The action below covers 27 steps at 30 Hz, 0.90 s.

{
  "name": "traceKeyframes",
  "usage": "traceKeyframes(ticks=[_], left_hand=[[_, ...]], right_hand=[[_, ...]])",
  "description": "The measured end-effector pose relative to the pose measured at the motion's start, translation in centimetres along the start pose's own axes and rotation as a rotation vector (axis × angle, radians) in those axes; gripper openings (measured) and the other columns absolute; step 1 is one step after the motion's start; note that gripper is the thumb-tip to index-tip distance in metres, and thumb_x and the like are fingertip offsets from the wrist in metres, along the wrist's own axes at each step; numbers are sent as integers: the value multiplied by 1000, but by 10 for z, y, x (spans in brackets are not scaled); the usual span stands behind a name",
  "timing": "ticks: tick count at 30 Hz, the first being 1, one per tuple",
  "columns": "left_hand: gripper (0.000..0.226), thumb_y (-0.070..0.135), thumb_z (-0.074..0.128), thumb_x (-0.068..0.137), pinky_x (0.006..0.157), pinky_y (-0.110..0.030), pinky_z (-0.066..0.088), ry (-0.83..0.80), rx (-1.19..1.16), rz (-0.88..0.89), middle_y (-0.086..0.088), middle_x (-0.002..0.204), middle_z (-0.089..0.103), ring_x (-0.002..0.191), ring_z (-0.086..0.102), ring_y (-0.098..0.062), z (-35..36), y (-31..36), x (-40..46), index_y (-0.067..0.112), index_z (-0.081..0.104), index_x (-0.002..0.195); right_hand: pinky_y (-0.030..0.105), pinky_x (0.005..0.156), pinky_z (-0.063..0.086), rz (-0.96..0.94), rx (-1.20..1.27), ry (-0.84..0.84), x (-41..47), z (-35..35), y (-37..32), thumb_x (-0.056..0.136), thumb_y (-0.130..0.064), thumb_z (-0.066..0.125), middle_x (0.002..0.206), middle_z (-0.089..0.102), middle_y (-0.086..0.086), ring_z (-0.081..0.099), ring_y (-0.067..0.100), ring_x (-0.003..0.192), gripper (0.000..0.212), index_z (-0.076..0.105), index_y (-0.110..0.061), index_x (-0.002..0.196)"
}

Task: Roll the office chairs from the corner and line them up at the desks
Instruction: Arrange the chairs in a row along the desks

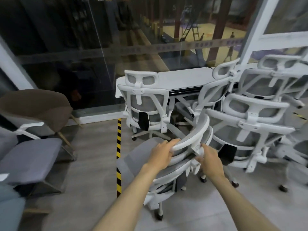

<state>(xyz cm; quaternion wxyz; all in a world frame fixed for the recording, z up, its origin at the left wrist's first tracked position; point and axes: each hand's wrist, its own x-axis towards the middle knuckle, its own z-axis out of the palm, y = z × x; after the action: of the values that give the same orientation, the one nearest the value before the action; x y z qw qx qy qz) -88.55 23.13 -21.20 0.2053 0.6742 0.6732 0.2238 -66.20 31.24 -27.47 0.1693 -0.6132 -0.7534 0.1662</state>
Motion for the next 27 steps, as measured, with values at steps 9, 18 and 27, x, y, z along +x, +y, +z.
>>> traceKeyframes(ticks=[9,18,27], left_hand=[[72,5,48,95,92,-42,52,-111,-65,24,2,112,54,102,58,-20,6,25,-80,55,35,144],[58,15,60,92,94,-28,43,-199,-132,111,9,126,57,113,55,-13,18,49,-143,43,48,141],[61,40,81,84,104,-33,48,-539,-138,124,10,136,58,120,55,-12,-16,-17,-136,34,54,139]], right_hand=[[47,94,48,83,-11,67,-112,1,16,95,-40,65,131,58,0,50,29,121,65,36,-26,151],[47,95,47,179,223,214,-165,-55,11,85,-22,70,124,61,16,53,38,119,51,56,-6,131],[38,86,49,-42,121,522,-158,-105,-78,92,-9,57,118,63,2,57,24,109,30,61,-16,121]])
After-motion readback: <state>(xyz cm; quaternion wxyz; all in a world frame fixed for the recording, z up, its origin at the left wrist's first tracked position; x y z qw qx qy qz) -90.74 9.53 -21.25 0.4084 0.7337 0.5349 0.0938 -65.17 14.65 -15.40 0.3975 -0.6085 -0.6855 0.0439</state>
